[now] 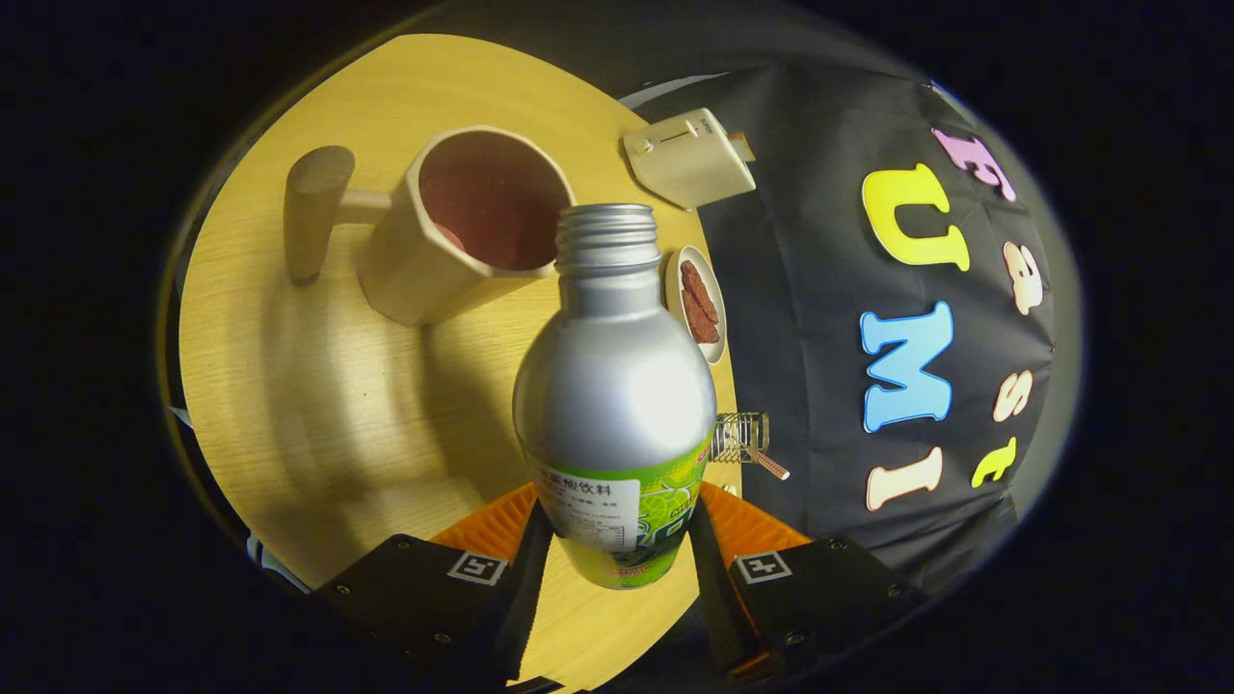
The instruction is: Take the bottle from table, then pour the juice into the cup, finally place the bottle on the coaster
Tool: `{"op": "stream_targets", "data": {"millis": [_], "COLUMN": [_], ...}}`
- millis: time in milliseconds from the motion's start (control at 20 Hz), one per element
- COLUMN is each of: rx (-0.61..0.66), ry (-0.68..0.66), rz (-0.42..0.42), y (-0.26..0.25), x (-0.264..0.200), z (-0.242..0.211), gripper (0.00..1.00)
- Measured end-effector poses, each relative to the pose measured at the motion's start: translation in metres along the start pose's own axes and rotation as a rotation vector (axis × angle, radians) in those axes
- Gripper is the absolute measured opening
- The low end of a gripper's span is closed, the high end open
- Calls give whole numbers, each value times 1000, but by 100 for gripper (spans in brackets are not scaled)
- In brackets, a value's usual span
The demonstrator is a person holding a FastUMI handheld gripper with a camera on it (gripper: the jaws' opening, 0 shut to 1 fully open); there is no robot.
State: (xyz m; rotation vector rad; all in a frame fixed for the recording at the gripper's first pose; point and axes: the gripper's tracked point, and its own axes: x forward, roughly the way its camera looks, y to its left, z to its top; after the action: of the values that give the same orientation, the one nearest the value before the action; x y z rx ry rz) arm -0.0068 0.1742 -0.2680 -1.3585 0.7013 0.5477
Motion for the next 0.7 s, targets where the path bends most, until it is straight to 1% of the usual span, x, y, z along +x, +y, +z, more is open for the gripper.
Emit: {"op": "stream_targets", "data": {"millis": [200,700], "rx": [-106,-270], "ry": [21,93], "rz": [-12,6], "y": [-7,-13], "x": [1,-5], "z": [7,6], "gripper": [71,71]}}
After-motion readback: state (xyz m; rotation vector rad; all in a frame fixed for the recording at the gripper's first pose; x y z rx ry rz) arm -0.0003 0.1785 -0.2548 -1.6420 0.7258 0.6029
